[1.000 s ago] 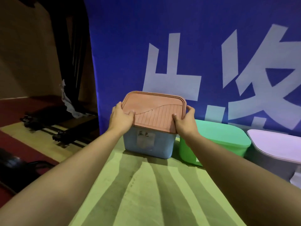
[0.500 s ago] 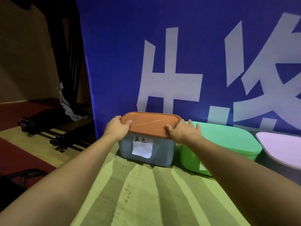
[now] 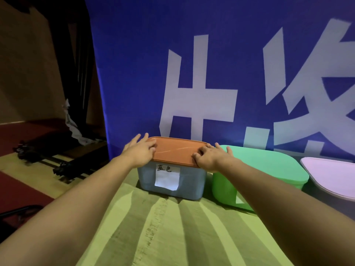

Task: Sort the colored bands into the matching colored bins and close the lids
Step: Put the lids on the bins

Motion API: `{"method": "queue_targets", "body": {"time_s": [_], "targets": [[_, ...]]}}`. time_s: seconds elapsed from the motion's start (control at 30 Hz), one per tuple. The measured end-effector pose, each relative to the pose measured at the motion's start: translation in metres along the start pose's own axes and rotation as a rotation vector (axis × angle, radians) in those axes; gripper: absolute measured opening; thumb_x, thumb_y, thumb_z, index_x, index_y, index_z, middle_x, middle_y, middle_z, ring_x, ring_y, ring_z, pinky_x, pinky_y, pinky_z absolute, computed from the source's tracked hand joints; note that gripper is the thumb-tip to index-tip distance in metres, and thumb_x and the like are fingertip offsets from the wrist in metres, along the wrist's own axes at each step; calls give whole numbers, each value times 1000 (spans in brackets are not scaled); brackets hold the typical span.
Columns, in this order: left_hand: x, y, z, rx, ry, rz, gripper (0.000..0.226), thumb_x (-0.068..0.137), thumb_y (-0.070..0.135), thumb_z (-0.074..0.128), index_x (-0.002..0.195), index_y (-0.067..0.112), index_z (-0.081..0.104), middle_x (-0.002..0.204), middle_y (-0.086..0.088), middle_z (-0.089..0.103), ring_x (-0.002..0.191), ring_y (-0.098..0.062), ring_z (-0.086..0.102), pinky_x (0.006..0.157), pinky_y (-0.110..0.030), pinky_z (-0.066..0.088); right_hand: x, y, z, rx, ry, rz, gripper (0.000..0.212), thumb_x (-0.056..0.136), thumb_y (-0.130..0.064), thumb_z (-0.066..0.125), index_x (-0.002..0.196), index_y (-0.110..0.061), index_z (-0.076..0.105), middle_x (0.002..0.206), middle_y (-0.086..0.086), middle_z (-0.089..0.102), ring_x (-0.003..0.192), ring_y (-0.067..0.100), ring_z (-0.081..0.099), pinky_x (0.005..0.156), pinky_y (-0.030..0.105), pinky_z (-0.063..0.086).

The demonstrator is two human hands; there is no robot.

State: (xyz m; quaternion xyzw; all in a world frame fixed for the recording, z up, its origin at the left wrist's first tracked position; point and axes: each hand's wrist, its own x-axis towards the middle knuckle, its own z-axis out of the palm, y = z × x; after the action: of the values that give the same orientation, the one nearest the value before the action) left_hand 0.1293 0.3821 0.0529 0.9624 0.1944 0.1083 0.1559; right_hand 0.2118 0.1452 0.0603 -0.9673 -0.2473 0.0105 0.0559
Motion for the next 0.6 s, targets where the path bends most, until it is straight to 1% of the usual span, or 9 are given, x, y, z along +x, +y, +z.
{"method": "queue_targets", "body": {"time_s": [0.07,0.17,0.2,0.27,0.33,0.37,0.4,0.47,0.6], "targets": [[2,3,-1,-27,-81,49,46,113,31,29,159,32,32,171,-3,17,157,-29,16,124,-46,17,2,1,-1,0,4,-10,61,105,-58,25,157,-26,34,168,3,25,157,32,13,124,63,-2],[7,0,-5,11,-87,70,44,110,30,34,153,32,44,158,-8,44,138,-30,47,113,-42,38,7,2,-2,20,36,-3,56,104,-55,30,146,-23,48,149,6,52,145,30,40,125,63,3],[11,0,-7,45,-62,71,43,107,31,35,147,32,53,150,-8,52,129,-29,53,108,-42,43,8,0,-3,46,53,17,56,104,-56,30,143,-22,51,143,6,58,140,30,45,125,62,6],[21,2,-9,60,8,51,42,104,36,33,121,24,69,130,-9,66,109,-28,61,96,-43,50,11,-8,-5,119,110,78,63,104,-62,24,135,-20,58,133,7,63,134,30,52,125,60,12],[26,8,-3,52,97,24,50,105,45,26,100,16,66,114,-11,69,99,-28,60,91,-45,51,11,-17,-3,109,190,113,73,101,-69,20,126,-17,65,128,8,67,130,31,55,124,58,17],[28,11,1,72,142,19,53,106,49,23,101,16,64,114,-12,67,104,-29,57,92,-46,50,11,-20,0,63,228,114,75,100,-71,20,123,-17,66,127,9,68,130,32,55,124,57,18],[28,13,5,96,179,23,54,106,53,24,112,16,63,118,-12,64,112,-30,53,96,-48,48,10,-22,1,8,254,106,76,100,-72,21,123,-16,65,129,10,67,132,33,53,125,56,18],[30,16,8,153,160,56,57,105,58,28,136,17,53,134,-14,52,129,-31,42,108,-49,41,12,-22,3,-87,266,78,76,99,-74,23,136,-17,57,142,12,58,141,34,44,126,56,12],[34,17,4,156,-71,131,73,103,66,30,163,29,16,171,-6,4,158,-28,-3,125,-52,12,24,-17,4,-105,130,-20,82,99,-73,19,162,-21,17,171,12,10,158,34,0,126,54,-6]]}}
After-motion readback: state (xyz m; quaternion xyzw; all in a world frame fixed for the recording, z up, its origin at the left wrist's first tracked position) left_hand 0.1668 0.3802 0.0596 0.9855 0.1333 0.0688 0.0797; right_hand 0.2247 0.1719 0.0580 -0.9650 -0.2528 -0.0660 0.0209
